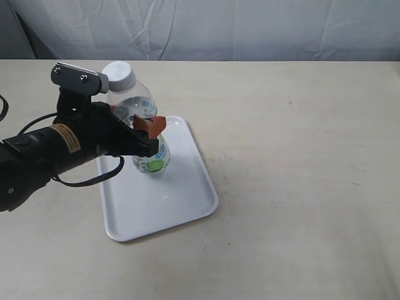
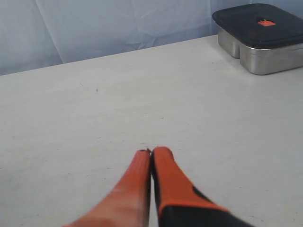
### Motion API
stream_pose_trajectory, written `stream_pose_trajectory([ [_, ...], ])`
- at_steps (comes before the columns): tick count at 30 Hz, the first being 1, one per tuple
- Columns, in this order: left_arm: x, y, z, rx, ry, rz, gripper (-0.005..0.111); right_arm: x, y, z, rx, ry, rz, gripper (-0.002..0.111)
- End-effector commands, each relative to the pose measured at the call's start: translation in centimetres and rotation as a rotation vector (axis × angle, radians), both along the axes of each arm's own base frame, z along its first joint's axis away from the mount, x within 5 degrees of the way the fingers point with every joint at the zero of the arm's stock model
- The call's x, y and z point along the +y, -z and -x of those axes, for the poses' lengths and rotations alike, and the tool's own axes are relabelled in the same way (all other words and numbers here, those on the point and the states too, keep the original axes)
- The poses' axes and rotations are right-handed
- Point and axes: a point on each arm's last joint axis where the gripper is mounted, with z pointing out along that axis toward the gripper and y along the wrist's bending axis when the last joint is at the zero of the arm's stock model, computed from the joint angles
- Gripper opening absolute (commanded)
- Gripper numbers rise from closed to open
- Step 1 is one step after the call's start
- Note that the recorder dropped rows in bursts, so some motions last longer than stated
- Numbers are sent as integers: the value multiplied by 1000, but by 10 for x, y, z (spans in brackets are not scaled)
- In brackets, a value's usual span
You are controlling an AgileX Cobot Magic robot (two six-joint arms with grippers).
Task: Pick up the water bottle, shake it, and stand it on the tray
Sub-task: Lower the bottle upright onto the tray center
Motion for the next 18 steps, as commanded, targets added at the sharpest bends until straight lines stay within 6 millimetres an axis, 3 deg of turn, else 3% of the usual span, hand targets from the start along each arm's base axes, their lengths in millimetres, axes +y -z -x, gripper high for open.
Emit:
stream_pose_trajectory([
  [1,-3,0,-2,-38,11,31,0,0,0,0,-10,4,4,4],
  [18,-6,12,-1,-8,52,-19,0,0,0,0,-10,4,4,4],
])
